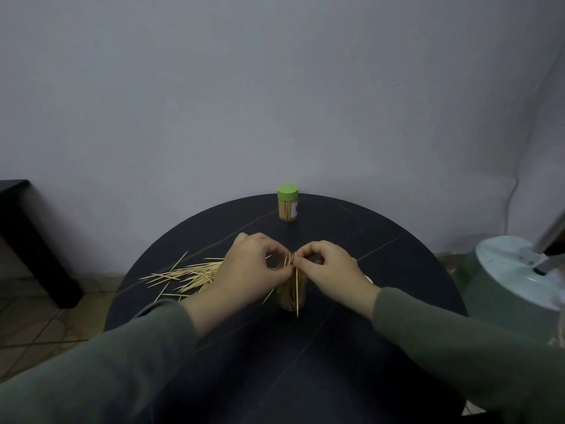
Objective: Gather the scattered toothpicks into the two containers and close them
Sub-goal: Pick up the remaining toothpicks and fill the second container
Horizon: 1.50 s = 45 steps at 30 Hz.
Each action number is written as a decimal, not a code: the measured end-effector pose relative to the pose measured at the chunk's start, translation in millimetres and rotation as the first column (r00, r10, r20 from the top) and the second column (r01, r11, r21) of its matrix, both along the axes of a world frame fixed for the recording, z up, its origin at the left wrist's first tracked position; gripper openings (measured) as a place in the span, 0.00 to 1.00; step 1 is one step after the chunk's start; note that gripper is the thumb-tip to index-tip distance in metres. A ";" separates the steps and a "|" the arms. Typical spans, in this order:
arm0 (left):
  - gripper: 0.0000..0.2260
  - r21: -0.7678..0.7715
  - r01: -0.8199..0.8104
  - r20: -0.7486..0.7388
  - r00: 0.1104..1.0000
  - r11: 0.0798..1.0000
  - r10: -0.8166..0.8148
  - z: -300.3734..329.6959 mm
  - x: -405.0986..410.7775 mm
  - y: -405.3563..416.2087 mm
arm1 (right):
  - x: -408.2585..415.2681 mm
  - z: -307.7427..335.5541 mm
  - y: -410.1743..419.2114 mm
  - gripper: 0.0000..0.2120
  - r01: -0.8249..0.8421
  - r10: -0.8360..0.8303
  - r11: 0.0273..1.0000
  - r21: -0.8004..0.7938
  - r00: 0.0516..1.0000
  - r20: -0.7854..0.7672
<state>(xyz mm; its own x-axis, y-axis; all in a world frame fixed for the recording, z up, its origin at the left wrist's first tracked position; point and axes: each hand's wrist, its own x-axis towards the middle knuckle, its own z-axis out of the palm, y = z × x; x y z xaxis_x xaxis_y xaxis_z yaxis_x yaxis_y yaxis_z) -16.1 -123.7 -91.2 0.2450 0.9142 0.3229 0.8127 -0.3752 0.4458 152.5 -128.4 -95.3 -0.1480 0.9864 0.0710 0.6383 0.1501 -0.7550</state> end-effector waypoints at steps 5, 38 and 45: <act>0.14 0.000 0.015 0.059 0.998 1.000 -0.015 0.2 -1.3 2.8 | 2.2 -3.0 2.5 0.04 -0.012 0.012 1.000 0.015 1.000 0.029; 0.28 0.174 0.456 -0.462 0.820 0.873 -0.337 -14.4 -31.1 4.9 | 18.3 -4.7 5.1 0.26 -0.249 0.202 0.962 0.115 0.927 0.316; 0.28 0.078 0.494 -0.425 0.802 0.866 -0.419 -11.1 -24.8 2.7 | 18.5 -3.4 5.2 0.23 -0.261 0.213 0.960 0.103 0.917 0.338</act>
<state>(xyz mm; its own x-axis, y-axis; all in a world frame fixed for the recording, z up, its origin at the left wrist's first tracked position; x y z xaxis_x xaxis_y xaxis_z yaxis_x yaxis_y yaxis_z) -40.8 -121.0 -102.3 0.7566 0.6008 0.2582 0.6160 -0.7873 0.0270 171.0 -123.2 -98.7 -0.4148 0.9023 0.1178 0.7745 0.4180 -0.4748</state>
